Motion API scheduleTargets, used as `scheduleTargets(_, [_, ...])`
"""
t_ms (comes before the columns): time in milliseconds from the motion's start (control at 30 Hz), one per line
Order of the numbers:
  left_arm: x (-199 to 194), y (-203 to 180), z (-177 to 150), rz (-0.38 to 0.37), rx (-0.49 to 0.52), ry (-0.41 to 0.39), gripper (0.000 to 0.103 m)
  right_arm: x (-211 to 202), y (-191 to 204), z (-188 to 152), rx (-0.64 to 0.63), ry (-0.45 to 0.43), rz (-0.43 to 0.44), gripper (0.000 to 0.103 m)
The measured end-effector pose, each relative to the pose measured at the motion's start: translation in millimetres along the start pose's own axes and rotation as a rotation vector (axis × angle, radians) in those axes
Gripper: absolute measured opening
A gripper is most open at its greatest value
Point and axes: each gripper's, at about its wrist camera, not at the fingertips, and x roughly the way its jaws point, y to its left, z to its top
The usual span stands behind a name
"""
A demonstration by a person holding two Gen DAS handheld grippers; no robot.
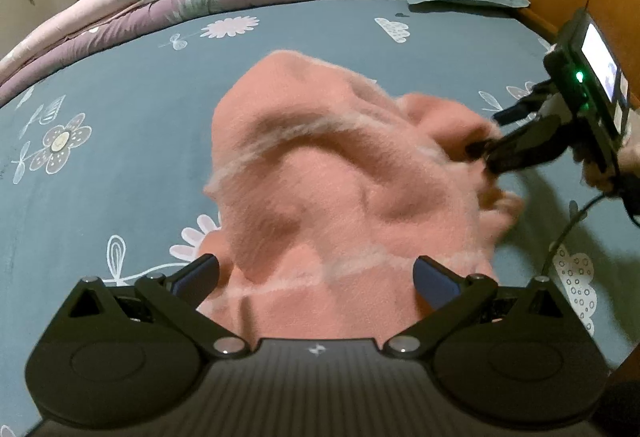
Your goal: Fold clothes
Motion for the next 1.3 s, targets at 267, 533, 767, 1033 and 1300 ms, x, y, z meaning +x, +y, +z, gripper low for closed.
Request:
scheduleTargets(267, [-1,4,0,0.007,-0.004,-0.001,0.103,21,-70,-21,0.07,0.093,-0.179,0.057])
scheduleTargets(533, [-3,6,0,0.013,0.0,-0.005,0.103,38,-97,-28,0.021,0.133,-0.251,0.058])
scheduleTargets(767, [-2,11,-4,0.009,-0.021,0.001,0.103,44,-135,-11,0.049,0.114,-0.449,0.058])
scheduleTargets(1033, [2,0,3,-0.04,0.011,-0.006,0.103,1,-134,-41,0.282,0.053,-0.151,0.071])
scheduleTargets(1300, [6,-19,12,-0.094,0.062,-0.018,0.103,-10,-110,-90,0.58,0.059,0.059,0.078])
